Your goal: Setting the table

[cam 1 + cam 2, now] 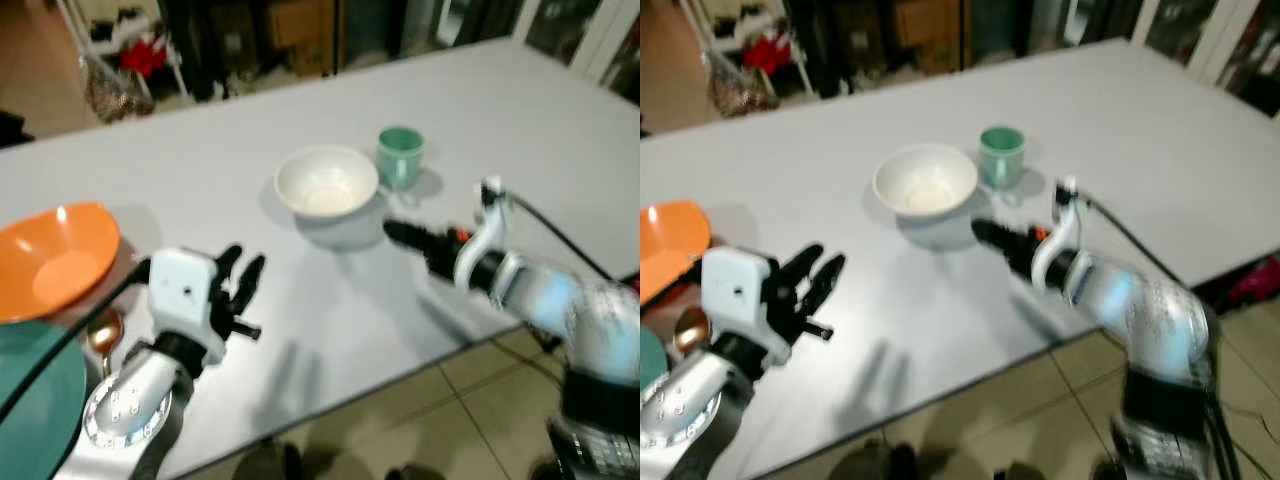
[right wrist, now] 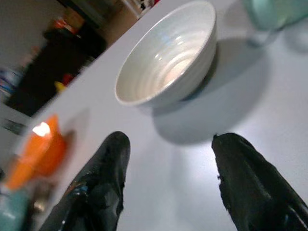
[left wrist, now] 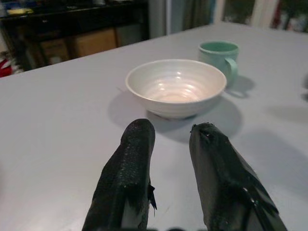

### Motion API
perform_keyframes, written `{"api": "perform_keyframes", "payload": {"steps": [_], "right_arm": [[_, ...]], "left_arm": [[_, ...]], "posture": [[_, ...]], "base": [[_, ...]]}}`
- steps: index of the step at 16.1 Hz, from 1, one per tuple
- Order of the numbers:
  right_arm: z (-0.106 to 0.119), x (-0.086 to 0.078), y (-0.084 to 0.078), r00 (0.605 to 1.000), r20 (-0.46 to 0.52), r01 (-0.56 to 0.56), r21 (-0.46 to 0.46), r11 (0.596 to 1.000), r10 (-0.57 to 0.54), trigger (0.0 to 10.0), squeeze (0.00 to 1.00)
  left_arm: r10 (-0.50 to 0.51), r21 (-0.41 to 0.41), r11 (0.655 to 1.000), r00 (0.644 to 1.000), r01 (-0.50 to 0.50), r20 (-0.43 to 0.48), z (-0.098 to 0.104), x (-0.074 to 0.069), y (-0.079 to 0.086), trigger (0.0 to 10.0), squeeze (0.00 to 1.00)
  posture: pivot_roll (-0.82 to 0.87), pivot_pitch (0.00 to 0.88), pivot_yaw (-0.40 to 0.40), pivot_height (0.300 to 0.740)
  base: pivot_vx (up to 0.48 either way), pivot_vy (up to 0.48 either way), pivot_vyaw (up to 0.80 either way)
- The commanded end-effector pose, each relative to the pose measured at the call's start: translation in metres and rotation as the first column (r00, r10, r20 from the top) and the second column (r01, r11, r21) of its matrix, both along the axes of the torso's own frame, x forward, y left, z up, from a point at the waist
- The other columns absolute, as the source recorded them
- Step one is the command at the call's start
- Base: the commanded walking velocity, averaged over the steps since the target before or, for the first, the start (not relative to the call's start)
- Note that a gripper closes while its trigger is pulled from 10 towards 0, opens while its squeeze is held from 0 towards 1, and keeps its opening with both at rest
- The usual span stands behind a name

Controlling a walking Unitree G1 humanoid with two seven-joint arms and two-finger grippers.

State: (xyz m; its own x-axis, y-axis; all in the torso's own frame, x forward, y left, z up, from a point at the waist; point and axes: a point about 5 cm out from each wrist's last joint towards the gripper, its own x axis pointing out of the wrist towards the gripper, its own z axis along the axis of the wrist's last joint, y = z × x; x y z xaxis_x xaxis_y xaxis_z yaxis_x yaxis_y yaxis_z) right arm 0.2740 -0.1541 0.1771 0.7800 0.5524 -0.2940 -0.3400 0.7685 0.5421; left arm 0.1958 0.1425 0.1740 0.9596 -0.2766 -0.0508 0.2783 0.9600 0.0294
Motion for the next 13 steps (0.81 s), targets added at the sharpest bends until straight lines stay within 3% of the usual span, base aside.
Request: {"api": "perform_keyframes", "payload": {"steps": [1,3,4,5,8,13], "right_arm": [[0.012,-0.015,0.006,0.991,0.134,-0.013,-0.069,0.997,0.023,10.0,0.0],[0.013,-0.029,0.006,0.975,0.22,0.038,-0.144,0.989,-0.006,10.0,0.01],[0.011,-0.034,0.006,0.967,0.254,0.057,-0.223,0.973,0.002,10.0,1.0],[0.012,-0.039,0.007,0.95,0.312,0.085,-0.291,0.953,0.01,10.0,1.0],[0.011,-0.043,0.011,0.903,0.429,0.141,-0.367,0.919,0.032,10.0,1.0],[0.011,-0.044,0.017,0.86,0.509,0.153,-0.327,0.932,0.037,10.0,1.0]], "left_arm": [[0.063,0.001,0.998,0.998,-0.063,0.004,-0.001,-0.003,0.004,10.0,0.0],[0.099,0.034,0.994,0.995,-0.1,0.02,-0.002,-0.006,0.006,10.0,0.0],[0.117,0.056,0.991,0.993,-0.119,0.034,-0.002,-0.007,0.007,10.0,0.0],[0.148,0.082,0.985,0.988,-0.152,0.046,-0.002,-0.008,0.012,10.0,0.0],[0.189,0.141,0.971,0.981,-0.194,0.051,-0.006,-0.012,0.019,10.0,0.0],[0.193,0.111,0.972,0.973,-0.207,0.124,0.011,-0.013,0.016,10.0,0.0]], "posture": [[-0.08,0.033,0.086,0.74],[-0.08,0.021,0.088,0.74],[-0.08,0.014,0.088,0.74],[-0.08,0.013,0.084,0.74],[-0.07,0.007,0.076,0.74],[-0.06,0.006,0.078,0.74]], "base": [[0.0,0.0,0.0],[0.0,0.0,0.0],[0.0,0.0,0.8],[0.0,0.0,0.8],[0.0,0.0,0.8],[0.0,0.0,0.8]]}}
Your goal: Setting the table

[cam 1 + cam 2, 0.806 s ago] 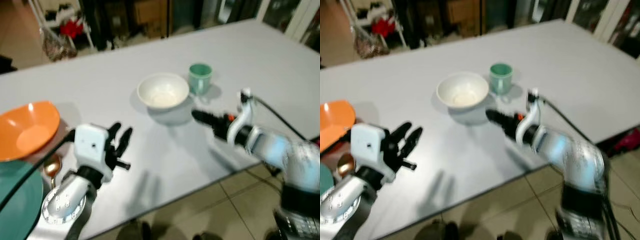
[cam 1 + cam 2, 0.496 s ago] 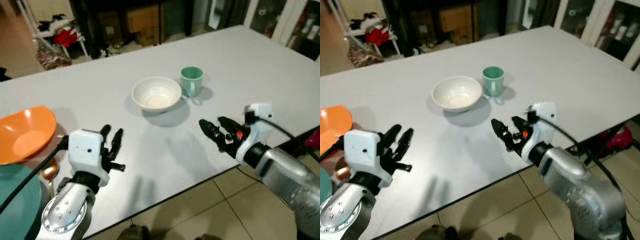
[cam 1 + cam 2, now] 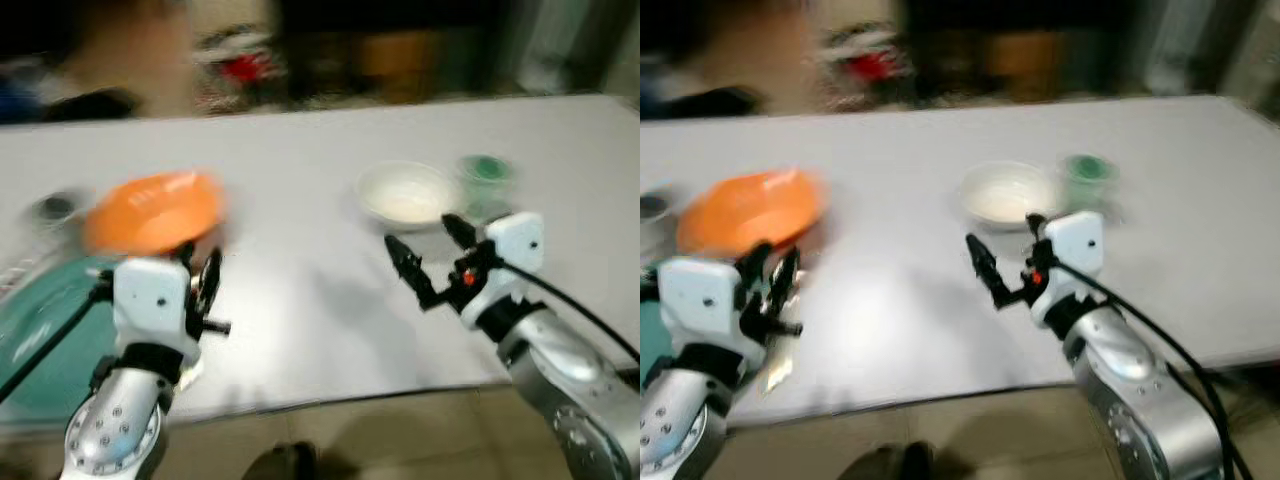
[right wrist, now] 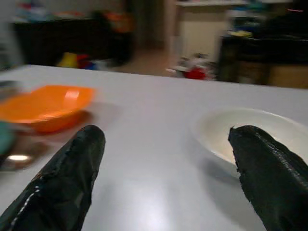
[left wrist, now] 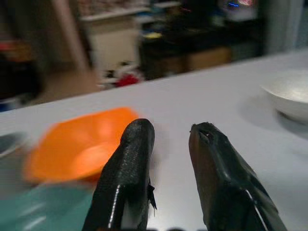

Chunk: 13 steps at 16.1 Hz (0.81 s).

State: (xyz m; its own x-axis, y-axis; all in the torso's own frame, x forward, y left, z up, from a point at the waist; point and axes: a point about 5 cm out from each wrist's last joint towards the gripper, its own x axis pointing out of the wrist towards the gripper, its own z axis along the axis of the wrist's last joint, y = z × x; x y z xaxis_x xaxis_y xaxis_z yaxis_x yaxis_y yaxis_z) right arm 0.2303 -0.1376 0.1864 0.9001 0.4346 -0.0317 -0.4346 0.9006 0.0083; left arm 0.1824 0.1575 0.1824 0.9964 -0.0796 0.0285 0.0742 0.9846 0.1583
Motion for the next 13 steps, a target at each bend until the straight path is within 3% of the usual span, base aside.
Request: {"api": "perform_keyframes", "payload": {"steps": [1,6,13], "right_arm": [[0.002,0.0,0.002,1.0,0.028,-0.002,0.009,1.0,0.001,10.0,1.0],[-0.005,-0.008,0.01,0.997,0.009,-0.077,0.066,0.995,0.076,10.0,1.0],[-0.013,-0.007,0.007,0.998,-0.026,-0.057,0.119,0.991,0.061,10.0,1.0]], "left_arm": [[-0.004,0.016,1.0,1.0,0.004,0.013,0.004,0.001,0.0,10.0,0.0],[0.003,0.021,1.0,1.0,-0.003,0.015,0.007,-0.001,0.0,10.0,0.0],[0.03,0.037,0.999,0.999,-0.029,-0.027,-0.001,-0.003,0.006,10.0,0.0]], "posture": [[-0.06,0.005,0.077,0.74],[-0.05,0.008,0.077,0.74],[-0.05,0.013,0.073,0.74]], "base": [[0.0,0.0,0.8],[0.0,0.0,0.8],[0.0,0.0,0.8]]}}
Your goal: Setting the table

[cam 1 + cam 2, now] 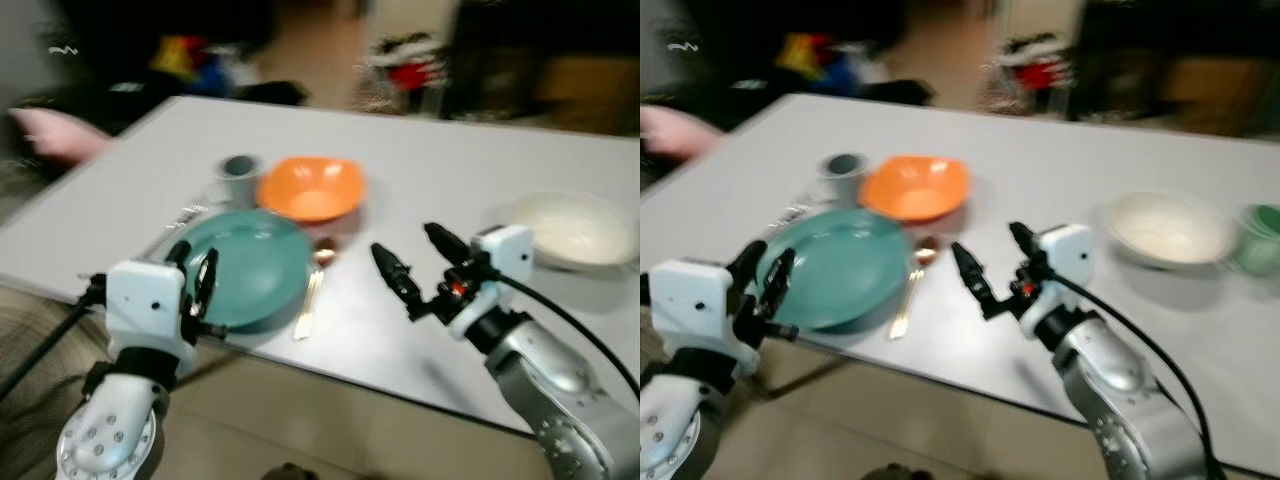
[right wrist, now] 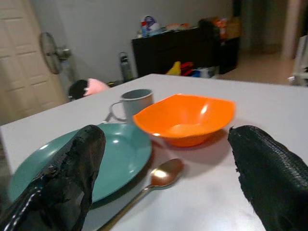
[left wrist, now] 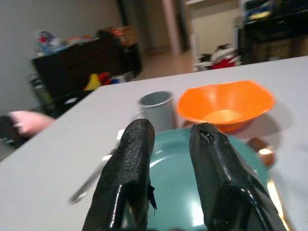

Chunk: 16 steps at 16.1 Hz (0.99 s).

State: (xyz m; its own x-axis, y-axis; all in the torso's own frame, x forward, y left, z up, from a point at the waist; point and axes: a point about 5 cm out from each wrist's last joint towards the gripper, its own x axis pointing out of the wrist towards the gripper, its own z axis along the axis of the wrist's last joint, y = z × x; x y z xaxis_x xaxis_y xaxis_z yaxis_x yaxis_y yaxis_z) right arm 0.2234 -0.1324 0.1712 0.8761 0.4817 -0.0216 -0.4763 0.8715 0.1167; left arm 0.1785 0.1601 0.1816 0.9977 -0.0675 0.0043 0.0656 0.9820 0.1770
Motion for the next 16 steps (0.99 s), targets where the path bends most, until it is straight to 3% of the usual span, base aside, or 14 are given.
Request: {"api": "perform_keyframes", "payload": {"steps": [1,16], "right_arm": [[0.0016,-0.0006,0.0015,1.0,0.009,-0.007,0.017,1.0,0.007,10.0,1.0],[-0.0057,-0.0063,0.0023,0.999,0.0,-0.032,0.055,0.998,0.032,10.0,1.0]], "left_arm": [[0.022,0.014,1.0,1.0,-0.022,-0.012,-0.0017,0.0002,0.0032,10.0,0.0],[0.039,0.001,0.999,0.999,-0.039,-0.037,-0.0079,-0.0054,0.0028,10.0,0.0]], "posture": [[-0.05,0.014,0.073,0.74],[-0.04,0.007,0.059,0.74]], "base": [[0.0,0.0,0.8],[0.0,0.0,0.8]]}}
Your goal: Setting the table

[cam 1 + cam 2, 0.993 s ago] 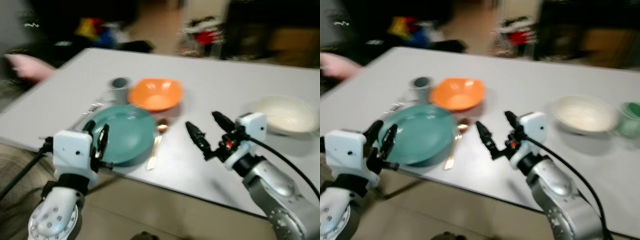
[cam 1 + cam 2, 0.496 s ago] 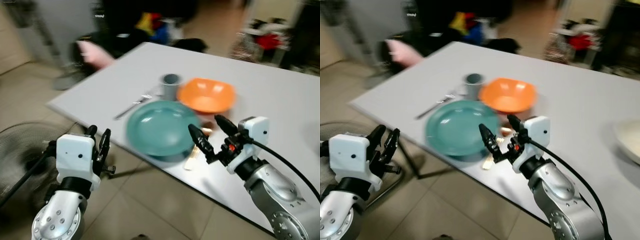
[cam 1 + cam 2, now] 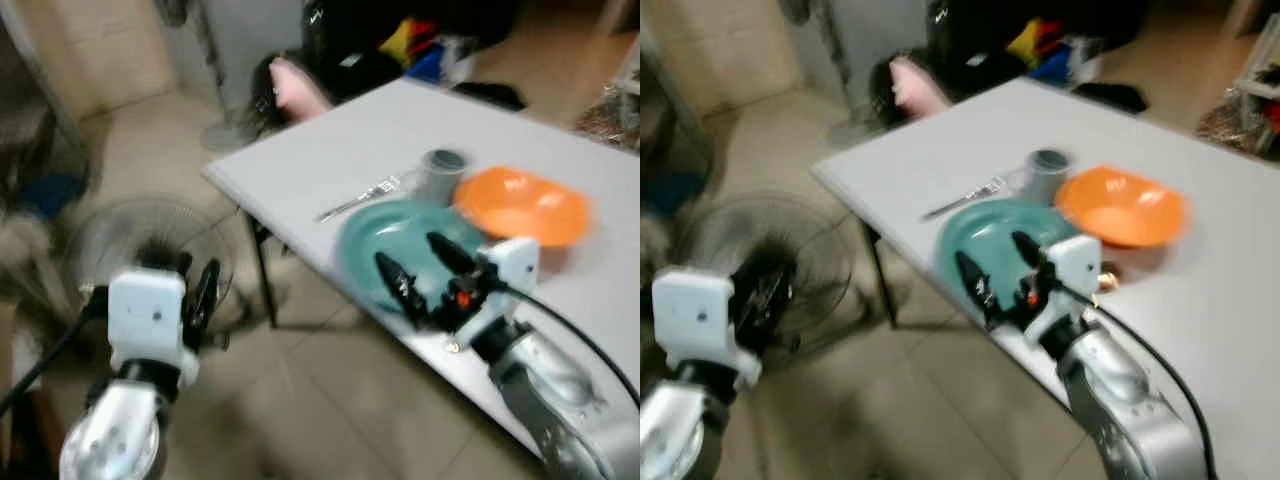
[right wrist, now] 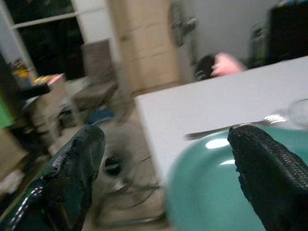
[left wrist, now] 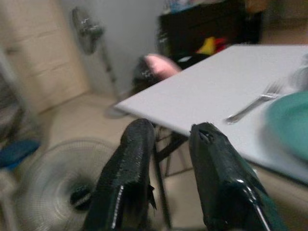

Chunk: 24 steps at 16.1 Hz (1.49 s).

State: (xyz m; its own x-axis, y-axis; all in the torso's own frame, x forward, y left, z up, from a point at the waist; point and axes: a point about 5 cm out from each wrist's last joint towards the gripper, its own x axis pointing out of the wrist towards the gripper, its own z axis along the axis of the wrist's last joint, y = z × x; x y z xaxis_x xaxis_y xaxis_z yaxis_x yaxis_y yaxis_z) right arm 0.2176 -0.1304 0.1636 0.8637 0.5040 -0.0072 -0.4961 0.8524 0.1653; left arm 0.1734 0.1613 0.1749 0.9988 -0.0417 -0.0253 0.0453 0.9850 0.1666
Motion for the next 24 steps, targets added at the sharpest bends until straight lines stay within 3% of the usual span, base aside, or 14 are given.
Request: {"api": "perform_keyframes", "payload": {"steps": [1,5,24], "right_arm": [[0.0013,-0.0006,0.0003,1.0,0.008,0.0,0.009,1.0,0.0,10.0,1.0],[-0.0001,-0.001,-0.0005,1.0,0.003,0.016,0.022,1.0,-0.016,10.0,1.0],[-0.0056,0.0047,0.0032,0.997,-0.061,0.047,0.035,0.998,-0.045,10.0,1.0]], "left_arm": [[0.022,0.012,1.0,1.0,-0.022,-0.01,-0.0019,-0.0005,0.0032,10.0,0.0],[0.025,0.015,1.0,1.0,-0.024,-0.007,-0.0005,0.0009,0.0049,10.0,0.0],[0.034,0.039,0.999,0.999,-0.034,0.006,0.0032,0.0066,0.0127,10.0,0.0]], "posture": [[-0.04,0.01,0.06,0.74],[-0.04,0.018,0.065,0.74],[-0.03,0.033,0.051,0.74]], "base": [[0.0,0.0,0.8],[0.0,0.0,0.8],[0.0,0.284,0.0]]}}
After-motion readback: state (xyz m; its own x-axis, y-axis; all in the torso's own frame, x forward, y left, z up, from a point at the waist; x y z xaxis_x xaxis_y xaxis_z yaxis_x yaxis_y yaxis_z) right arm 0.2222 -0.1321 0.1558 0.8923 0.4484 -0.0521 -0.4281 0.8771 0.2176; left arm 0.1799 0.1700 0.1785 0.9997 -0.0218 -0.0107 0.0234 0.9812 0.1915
